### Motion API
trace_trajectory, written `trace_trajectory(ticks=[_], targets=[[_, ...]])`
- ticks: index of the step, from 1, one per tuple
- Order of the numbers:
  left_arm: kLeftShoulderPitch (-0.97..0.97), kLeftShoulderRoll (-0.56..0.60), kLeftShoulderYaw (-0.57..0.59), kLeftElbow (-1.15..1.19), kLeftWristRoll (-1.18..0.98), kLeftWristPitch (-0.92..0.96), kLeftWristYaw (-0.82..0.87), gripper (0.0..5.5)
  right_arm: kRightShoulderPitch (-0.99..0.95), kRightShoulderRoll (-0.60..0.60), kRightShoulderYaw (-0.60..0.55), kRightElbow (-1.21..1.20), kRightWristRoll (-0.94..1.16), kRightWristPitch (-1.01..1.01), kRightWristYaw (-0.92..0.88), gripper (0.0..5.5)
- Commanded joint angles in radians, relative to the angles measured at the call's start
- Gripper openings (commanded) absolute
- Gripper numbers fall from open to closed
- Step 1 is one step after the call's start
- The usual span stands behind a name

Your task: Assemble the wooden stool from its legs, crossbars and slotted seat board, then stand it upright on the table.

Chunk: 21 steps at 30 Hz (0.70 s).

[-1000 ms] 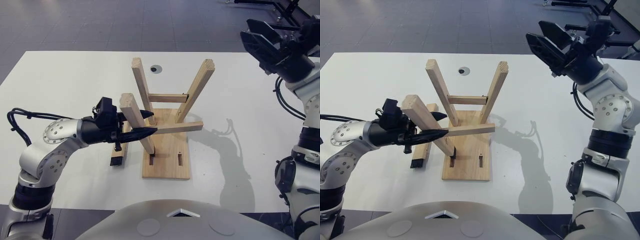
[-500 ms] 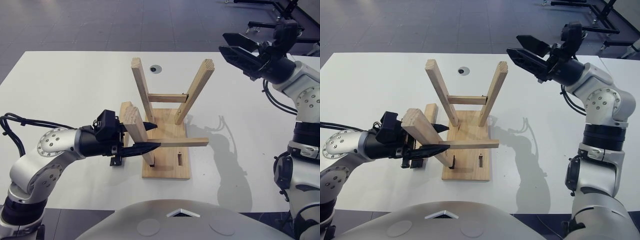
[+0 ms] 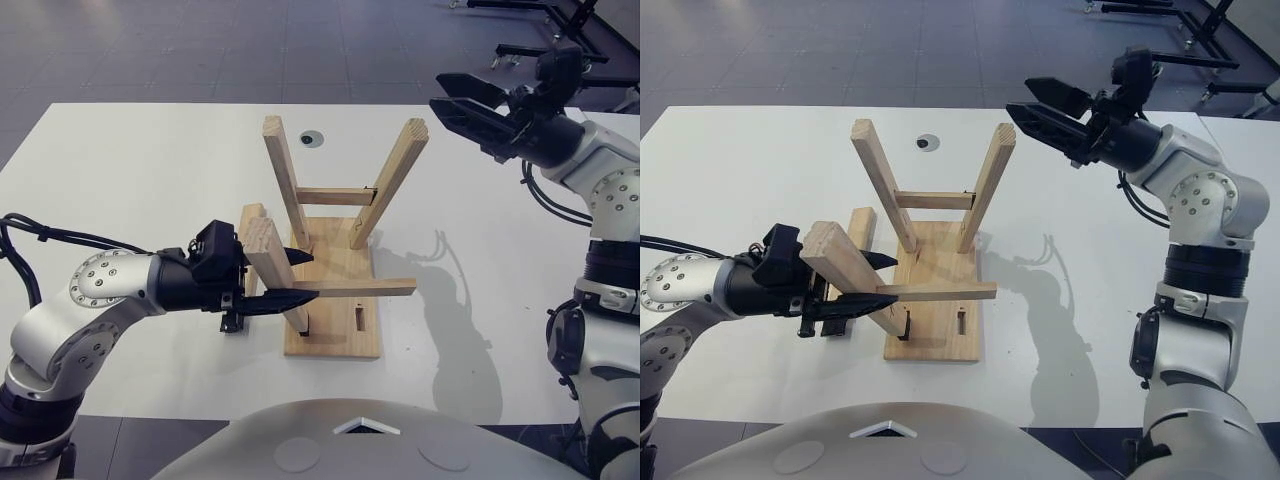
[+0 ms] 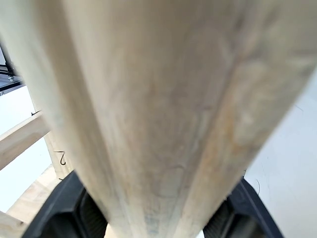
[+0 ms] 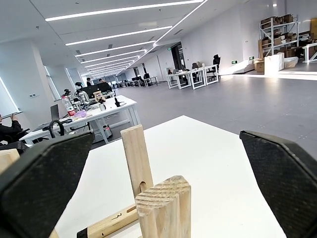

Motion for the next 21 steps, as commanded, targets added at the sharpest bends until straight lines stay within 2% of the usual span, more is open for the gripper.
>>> trace_trajectory(ticks=[1, 13, 21], targets=[[-0.018, 0.012, -0.016, 0.026, 0.014, 0.029, 0.009, 2.08, 0.019, 0.011, 0.01, -0.03, -0.008, 0.011, 0.001, 5.4], [-0.048, 0.018, 0.047, 0.028, -0.061, 0.059, 0.017, 2.08, 0.021, 0.023, 0.027, -0.029, -0.026, 0.009, 0.009, 5.4], [-0.038, -0.002, 0.005, 0.074, -0.026, 0.05, -0.001, 2.08, 0.021, 0.023, 0.023, -0.029, -0.035, 0.0, 0.008, 5.4]])
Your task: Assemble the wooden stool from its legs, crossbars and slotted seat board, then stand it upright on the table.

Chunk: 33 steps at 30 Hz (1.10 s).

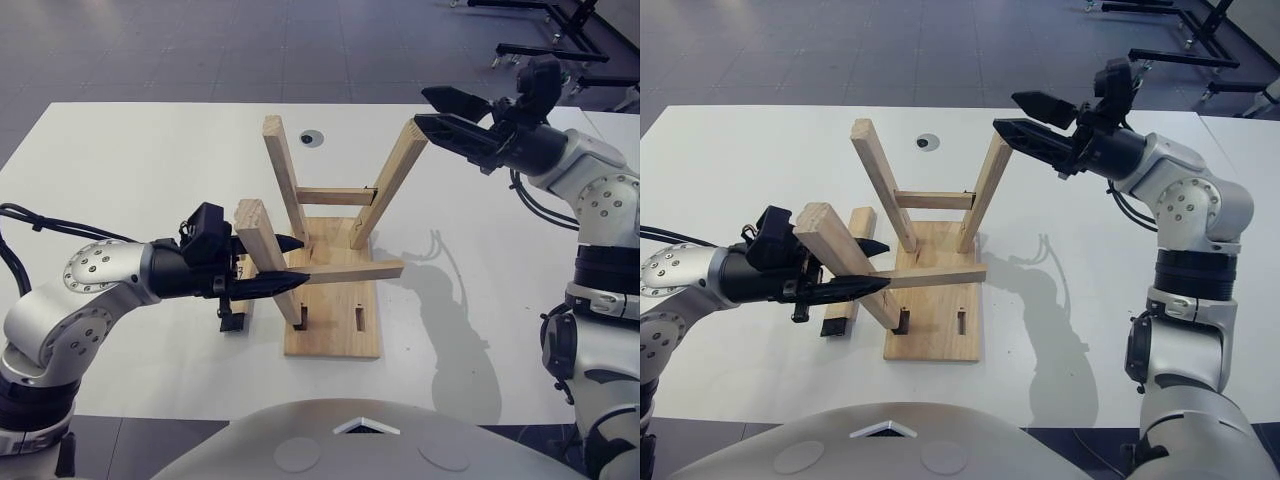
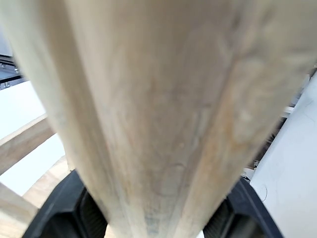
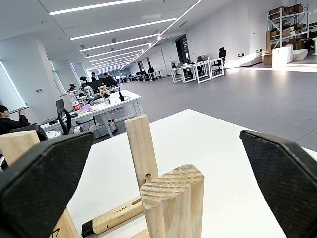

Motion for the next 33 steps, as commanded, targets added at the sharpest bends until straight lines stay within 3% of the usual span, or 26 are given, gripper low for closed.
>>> trace_trajectory(ticks=[1, 23, 33], targets=[[-0.011, -0.022, -0.037, 0.034, 0.022, 0.002, 0.0, 2.08, 0.001, 0.001, -0.003, -0.007, -0.013, -0.001, -0.003, 5.4], [-0.117, 0.046, -0.175, 0.021, 0.216, 0.005, -0.018, 2.06, -0.005, 0.012, 0.008, -0.018, -0.015, 0.028, 0.007, 5.4], [0.025, 0.021, -0.22, -0.092, 0.32, -0.043, 0.111, 2.06, -0.018, -0.008, 0.015, -0.008, -0.024, 0.049, 0.028, 5.4]])
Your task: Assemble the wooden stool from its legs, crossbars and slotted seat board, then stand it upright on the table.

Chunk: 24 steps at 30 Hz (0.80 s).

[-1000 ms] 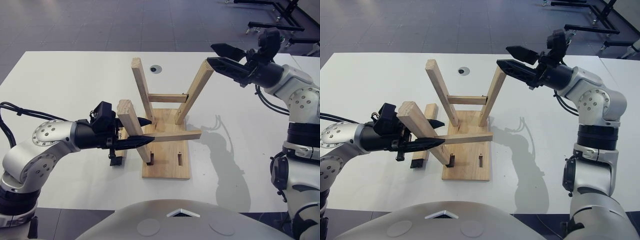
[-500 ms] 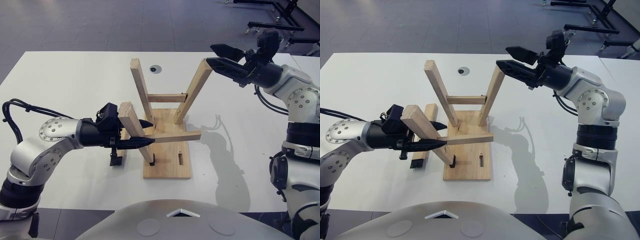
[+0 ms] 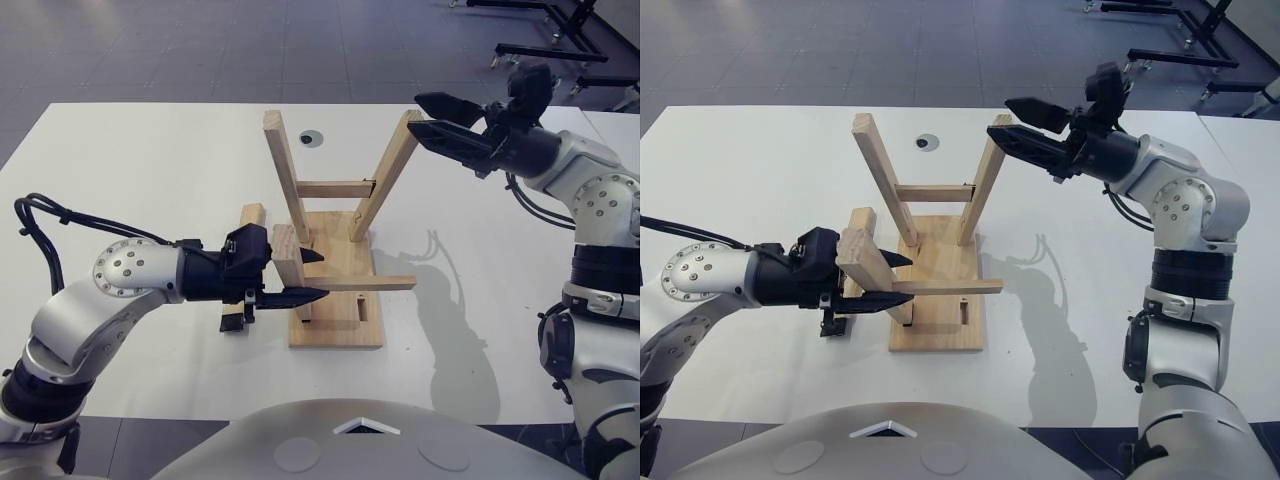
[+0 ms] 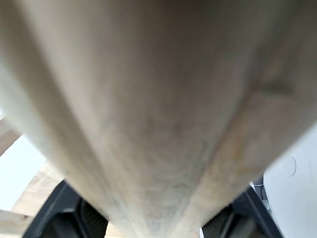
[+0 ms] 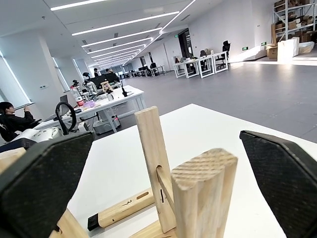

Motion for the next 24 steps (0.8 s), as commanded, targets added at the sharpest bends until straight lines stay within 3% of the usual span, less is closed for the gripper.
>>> trace_trajectory(ticks=[1, 11, 16, 18, 24], targets=[[0.079, 0.008, -0.038, 0.007, 0.072, 0.006, 0.038, 2.06, -0.019, -0.014, 0.008, 0.007, -0.01, 0.012, 0.01, 5.4], [0.165, 0.006, -0.145, 0.017, 0.175, -0.06, 0.091, 2.05, -0.033, -0.01, 0.023, 0.014, -0.022, 0.013, 0.019, 5.4], [0.201, -0.01, -0.128, 0.089, 0.191, -0.121, 0.101, 2.05, -0.017, 0.002, 0.012, 0.0, -0.018, 0.008, 0.002, 5.4], [0.196, -0.003, -0.099, 0.111, 0.187, -0.138, 0.098, 2.63, -0.01, 0.008, 0.008, -0.007, -0.016, 0.005, -0.006, 5.4], [0.151, -0.007, -0.035, 0.13, 0.185, -0.143, 0.055, 3.54, 0.023, 0.028, -0.023, -0.029, -0.009, -0.014, -0.031, 5.4]])
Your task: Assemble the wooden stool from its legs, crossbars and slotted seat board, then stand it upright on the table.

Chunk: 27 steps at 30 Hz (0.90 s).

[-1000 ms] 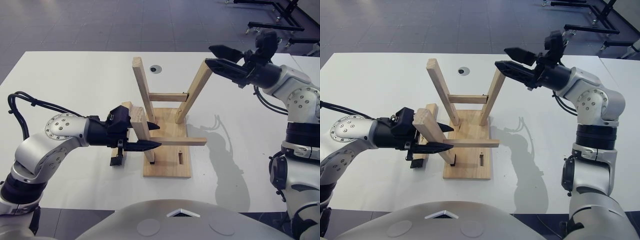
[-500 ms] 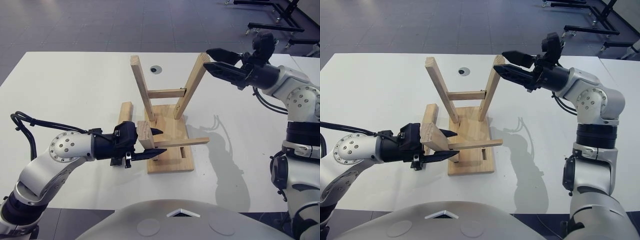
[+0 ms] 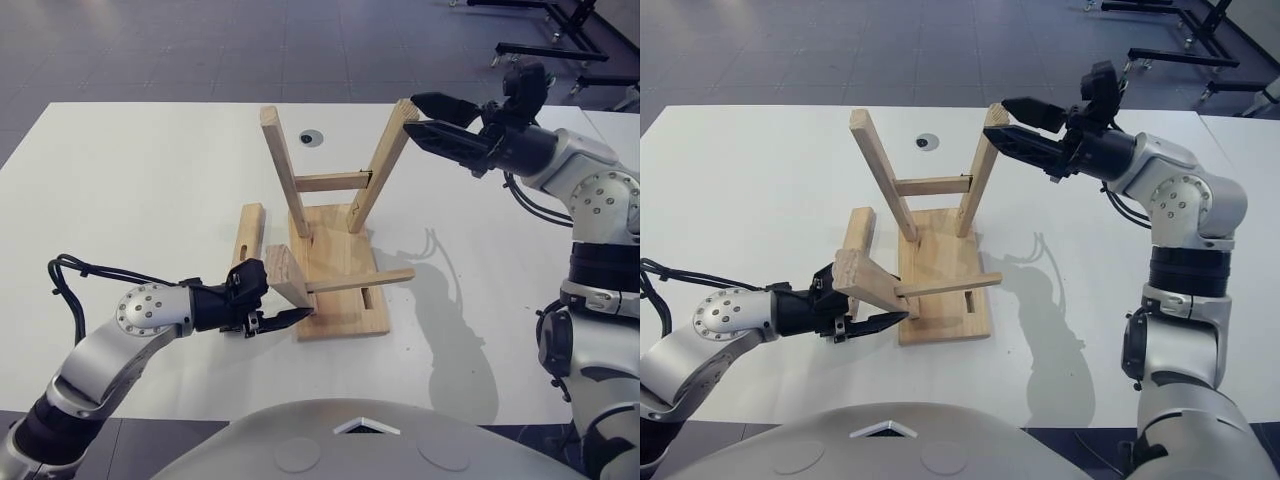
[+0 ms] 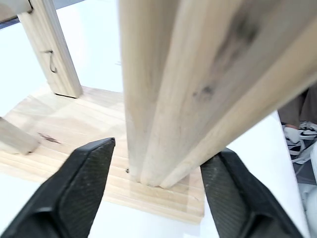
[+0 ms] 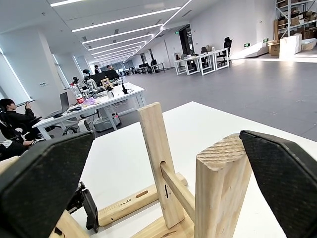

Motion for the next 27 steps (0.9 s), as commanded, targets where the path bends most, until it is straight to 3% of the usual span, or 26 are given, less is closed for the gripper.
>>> trace_trajectory(ticks=[1, 6, 17, 27], targets=[[-0.043, 0.006, 0.046, 0.018, 0.001, -0.013, -0.03, 3.64, 0.033, 0.019, -0.027, -0.029, 0.009, -0.017, -0.024, 5.4], [-0.04, 0.022, 0.11, 0.011, -0.024, -0.038, -0.085, 4.17, 0.104, 0.056, -0.085, -0.079, 0.03, -0.052, -0.071, 5.4], [-0.021, 0.09, 0.368, 0.02, -0.228, -0.041, -0.274, 4.17, 0.339, 0.185, -0.184, -0.296, 0.103, -0.117, -0.258, 5.4], [0.021, 0.095, 0.51, 0.065, -0.33, -0.012, -0.321, 4.17, 0.391, 0.21, -0.196, -0.333, 0.132, -0.169, -0.316, 5.4]])
